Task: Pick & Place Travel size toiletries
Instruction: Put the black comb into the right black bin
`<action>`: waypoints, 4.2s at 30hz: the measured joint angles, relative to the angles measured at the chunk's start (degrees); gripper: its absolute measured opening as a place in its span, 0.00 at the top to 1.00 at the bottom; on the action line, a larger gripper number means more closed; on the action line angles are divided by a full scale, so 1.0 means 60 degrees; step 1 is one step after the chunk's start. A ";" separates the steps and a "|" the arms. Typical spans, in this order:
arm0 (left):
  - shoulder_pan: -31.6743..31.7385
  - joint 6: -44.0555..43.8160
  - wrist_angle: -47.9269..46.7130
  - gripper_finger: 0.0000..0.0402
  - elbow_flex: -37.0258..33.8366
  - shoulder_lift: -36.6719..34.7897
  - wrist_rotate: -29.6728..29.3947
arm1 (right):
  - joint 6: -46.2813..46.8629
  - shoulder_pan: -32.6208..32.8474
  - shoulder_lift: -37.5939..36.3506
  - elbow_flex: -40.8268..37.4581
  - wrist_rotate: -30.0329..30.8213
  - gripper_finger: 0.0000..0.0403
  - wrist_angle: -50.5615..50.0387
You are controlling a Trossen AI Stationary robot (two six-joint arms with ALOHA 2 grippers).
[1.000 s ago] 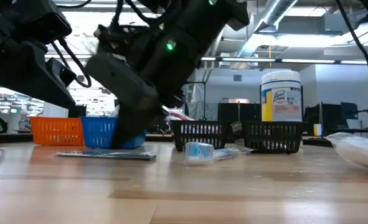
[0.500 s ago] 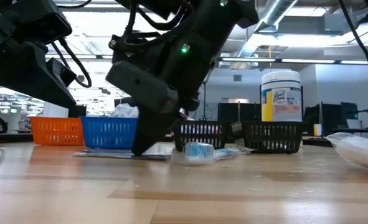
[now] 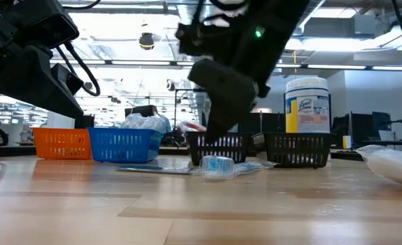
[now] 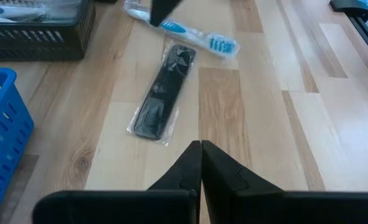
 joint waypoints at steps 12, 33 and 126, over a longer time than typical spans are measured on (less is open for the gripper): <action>0.0000 0.0000 0.0055 1.00 -0.0004 0.0003 0.0004 | 0.0217 -0.0387 -0.0722 -0.1970 -0.2145 1.00 0.2472; -0.0004 0.0025 0.0159 1.00 -0.0004 0.0001 0.0073 | 0.1948 0.0620 -0.0807 -0.1942 -0.1987 1.00 -0.1043; 0.0929 0.3993 0.1872 0.53 0.2688 0.3974 -0.0135 | 0.0904 0.0518 -0.0764 -0.2277 -0.1094 1.00 0.2399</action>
